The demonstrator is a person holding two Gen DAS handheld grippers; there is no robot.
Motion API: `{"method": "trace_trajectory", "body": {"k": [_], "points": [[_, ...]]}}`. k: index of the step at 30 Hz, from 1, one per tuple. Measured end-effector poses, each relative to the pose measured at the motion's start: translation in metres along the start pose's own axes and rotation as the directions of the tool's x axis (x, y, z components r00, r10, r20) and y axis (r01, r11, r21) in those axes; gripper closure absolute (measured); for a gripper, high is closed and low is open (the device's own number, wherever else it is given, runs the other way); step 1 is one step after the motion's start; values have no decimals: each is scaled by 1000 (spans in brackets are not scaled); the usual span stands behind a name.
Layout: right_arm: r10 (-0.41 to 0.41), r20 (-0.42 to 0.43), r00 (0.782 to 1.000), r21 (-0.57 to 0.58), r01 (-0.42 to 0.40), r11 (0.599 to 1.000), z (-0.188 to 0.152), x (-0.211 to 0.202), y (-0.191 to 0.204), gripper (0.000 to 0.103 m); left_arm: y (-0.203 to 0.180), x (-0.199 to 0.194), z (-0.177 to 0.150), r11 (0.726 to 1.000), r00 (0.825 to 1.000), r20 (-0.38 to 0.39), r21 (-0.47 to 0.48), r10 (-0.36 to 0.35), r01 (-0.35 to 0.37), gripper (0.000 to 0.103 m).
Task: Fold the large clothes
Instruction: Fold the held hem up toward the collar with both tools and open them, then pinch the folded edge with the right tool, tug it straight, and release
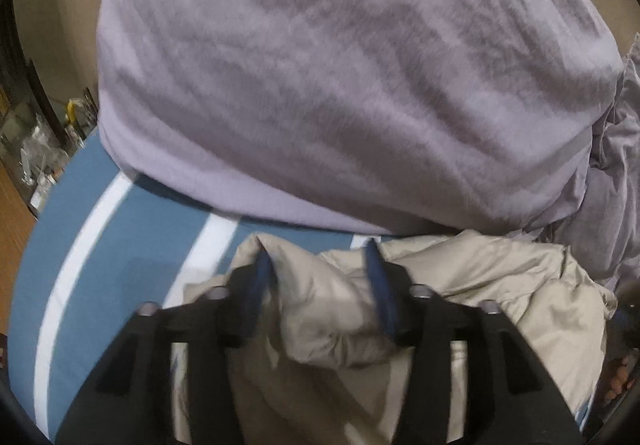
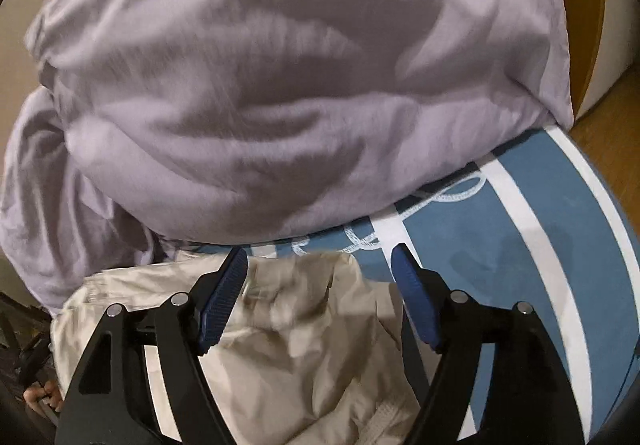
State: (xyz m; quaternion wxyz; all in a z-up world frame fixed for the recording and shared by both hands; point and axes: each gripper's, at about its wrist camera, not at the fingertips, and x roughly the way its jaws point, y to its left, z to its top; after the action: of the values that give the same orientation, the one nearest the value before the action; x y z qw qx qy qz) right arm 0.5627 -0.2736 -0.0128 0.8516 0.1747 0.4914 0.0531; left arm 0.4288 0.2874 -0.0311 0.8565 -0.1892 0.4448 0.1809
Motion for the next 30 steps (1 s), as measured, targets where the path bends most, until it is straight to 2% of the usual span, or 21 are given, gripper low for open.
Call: {"method": "trace_trajectory", "body": {"k": [1,2,7,14,17,23,24,25,27,30], "points": [[6,2,1000,-12,-6,1000,-1,-3,4,27,-1,-7,1,999,998,38,13,43,-43,29],[16,0,1000,-25,-16,1000,-2,-6,10,27,-2,-11,2,998,996,61,23,58,-59,28],[87,-50,995,-89,-91,992,-13,1,49,27,-11,-25,3,998,997,72,51,32,-36,28],[142,-154,978,-238,-176,955,-42,26,126,27,-47,-33,-6,994,997,56,103,-51,45,28],[134,-186,973,-308,-187,933,-55,36,151,27,-67,-38,-14,988,994,56,133,-90,82,28],[13,-229,973,-437,-115,892,-84,66,175,29,-101,-39,-31,973,992,58,211,-113,99,26],[-5,-234,972,-452,-105,886,-89,72,175,39,-105,-38,-33,970,992,54,220,-116,101,26],[-13,-233,972,-462,-99,881,-92,75,175,44,-107,-37,-35,969,992,49,223,-119,105,26],[-21,-224,974,-486,-93,869,-96,76,175,69,-111,-35,-37,967,991,40,226,-128,115,26],[-7,-217,976,-478,-100,872,-94,74,174,91,-114,-32,-38,966,990,34,228,-136,124,26]]}}
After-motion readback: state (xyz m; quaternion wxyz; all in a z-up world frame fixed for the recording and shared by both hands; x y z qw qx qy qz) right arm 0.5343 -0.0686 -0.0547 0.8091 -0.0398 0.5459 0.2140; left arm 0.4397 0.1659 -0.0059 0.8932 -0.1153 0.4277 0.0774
